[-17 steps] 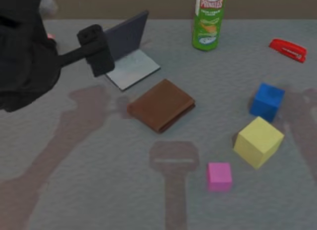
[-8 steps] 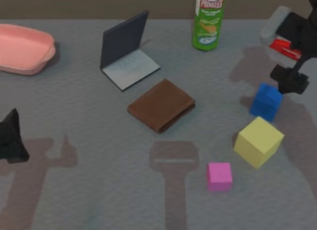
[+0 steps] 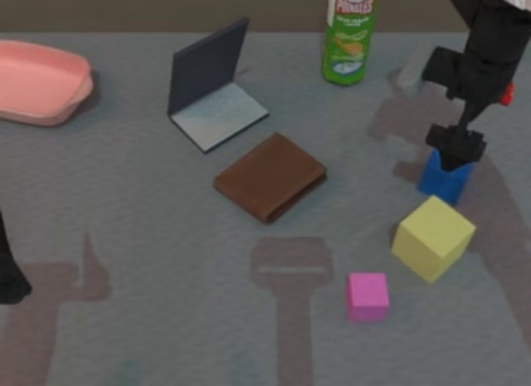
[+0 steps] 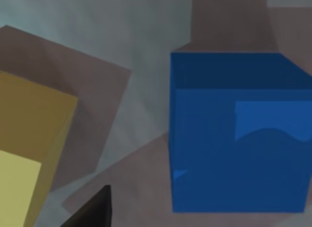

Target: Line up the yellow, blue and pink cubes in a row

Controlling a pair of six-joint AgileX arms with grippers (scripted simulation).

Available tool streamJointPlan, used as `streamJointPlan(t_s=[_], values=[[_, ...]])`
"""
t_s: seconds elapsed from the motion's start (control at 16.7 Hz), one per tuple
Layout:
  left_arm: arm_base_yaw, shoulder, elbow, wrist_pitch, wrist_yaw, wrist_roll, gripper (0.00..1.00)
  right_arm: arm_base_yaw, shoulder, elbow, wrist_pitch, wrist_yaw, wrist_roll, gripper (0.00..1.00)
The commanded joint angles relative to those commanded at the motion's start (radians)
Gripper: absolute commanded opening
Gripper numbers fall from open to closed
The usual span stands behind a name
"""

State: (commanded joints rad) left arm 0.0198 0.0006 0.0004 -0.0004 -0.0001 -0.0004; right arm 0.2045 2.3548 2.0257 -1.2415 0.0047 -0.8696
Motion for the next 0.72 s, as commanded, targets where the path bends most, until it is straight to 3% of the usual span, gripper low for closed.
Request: streamJointPlan(t_s=[0.42,0.72], values=[[0.000,-0.001,0.000,0.000,0.000,0.000,1.00,-0.003,0.006,-0.014,0.018,0.000,-0.001,1.00],[0.000,-0.001,0.000,0.000,0.000,0.000,1.00,0.000,0.063,-0.135,0.207,0.001,0.001,1.00]])
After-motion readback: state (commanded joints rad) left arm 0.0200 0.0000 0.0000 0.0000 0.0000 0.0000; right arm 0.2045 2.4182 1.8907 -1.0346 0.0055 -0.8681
